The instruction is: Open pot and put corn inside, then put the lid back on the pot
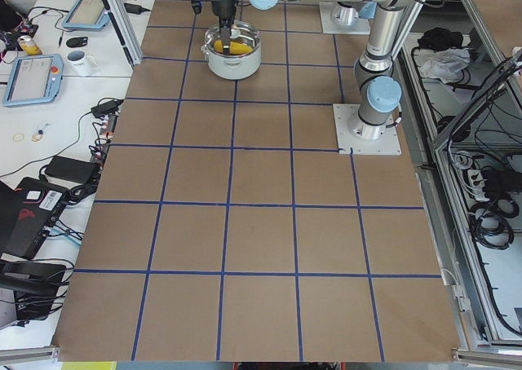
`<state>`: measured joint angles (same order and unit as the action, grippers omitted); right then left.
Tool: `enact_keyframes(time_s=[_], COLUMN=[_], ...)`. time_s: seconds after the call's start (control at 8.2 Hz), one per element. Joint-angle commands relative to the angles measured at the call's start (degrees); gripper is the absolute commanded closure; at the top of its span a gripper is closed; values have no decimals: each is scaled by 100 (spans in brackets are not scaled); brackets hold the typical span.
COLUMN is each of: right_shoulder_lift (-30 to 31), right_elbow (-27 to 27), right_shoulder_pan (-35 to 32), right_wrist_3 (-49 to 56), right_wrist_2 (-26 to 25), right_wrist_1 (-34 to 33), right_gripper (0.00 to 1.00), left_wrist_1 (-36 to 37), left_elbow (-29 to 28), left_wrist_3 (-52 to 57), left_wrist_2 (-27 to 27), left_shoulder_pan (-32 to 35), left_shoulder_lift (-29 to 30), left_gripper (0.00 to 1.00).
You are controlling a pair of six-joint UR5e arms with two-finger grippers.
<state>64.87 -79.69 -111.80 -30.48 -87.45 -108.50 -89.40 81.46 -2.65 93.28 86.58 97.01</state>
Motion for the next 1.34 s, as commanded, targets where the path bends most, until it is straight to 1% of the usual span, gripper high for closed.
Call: enact_keyframes(time_s=[0.0, 0.24, 0.73, 1.1, 1.22], right_shoulder_lift=[-18, -18, -18, -18, -18], right_elbow=[-12, -12, -29, -64, -56], right_shoulder_pan=[9, 9, 9, 17, 17], right_wrist_3=[59, 129, 68, 130, 130], right_wrist_2=[-17, -114, -35, -88, -88], right_wrist_1=[4, 4, 4, 4, -5], right_gripper=[100, 100, 100, 100, 98], left_wrist_1=[-8, 1, 19, 27, 27], left_elbow=[10, 27, 36, 36, 36], left_wrist_3=[-7, -7, -7, -7, -7], left_wrist_2=[-2, 6, -2, -11, -11], left_shoulder_pan=[-1, 8, 8, 8, 8], left_shoulder_lift=[-33, -41, -41, -41, -41], left_gripper=[0, 0, 0, 0, 0])
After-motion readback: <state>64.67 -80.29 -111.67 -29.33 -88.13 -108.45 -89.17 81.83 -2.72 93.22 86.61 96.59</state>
